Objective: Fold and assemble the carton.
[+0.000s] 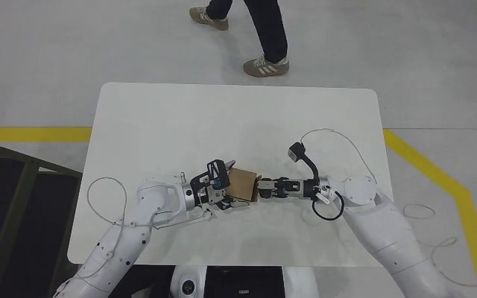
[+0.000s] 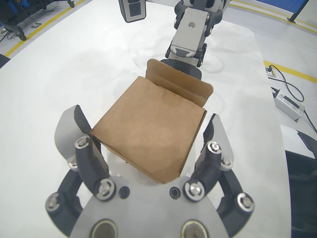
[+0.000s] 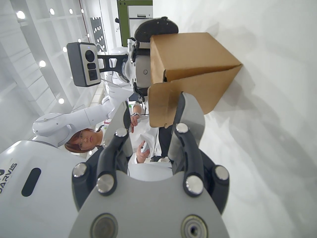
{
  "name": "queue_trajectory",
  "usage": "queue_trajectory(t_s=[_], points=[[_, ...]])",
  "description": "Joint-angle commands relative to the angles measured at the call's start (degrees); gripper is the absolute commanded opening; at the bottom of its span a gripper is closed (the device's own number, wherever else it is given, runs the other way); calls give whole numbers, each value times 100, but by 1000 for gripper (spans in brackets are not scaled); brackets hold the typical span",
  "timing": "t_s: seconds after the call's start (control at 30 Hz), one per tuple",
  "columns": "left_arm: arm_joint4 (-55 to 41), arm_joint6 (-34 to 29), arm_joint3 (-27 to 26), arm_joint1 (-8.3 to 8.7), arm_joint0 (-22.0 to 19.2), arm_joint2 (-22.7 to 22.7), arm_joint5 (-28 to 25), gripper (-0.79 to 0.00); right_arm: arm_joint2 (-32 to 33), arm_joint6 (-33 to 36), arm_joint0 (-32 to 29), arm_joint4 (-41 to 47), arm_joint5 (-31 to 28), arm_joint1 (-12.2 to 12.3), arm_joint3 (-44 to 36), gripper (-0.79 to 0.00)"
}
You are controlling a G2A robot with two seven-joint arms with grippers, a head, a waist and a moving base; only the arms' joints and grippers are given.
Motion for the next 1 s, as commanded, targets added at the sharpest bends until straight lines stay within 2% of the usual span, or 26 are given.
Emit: queue_trajectory(t_s=[0.0,0.37,0.7,0.8,0.97], points=[[1,-2,-3,0,3,-3,-1,0,6,-67,-43,84,-49,-9,2,-483],[8,-3,-11,-1,13,-3,-13,0,9,-129,-168,14,-98,-17,69,-588],[36,3,-15,-3,12,0,-9,0,0,-273,-277,345,-165,-65,102,-594],[39,5,-17,-3,15,-2,-9,0,-10,-229,-266,255,-138,-65,114,-683],[41,4,-20,-3,19,-6,-10,0,-21,-189,-246,143,-108,-70,117,-659]])
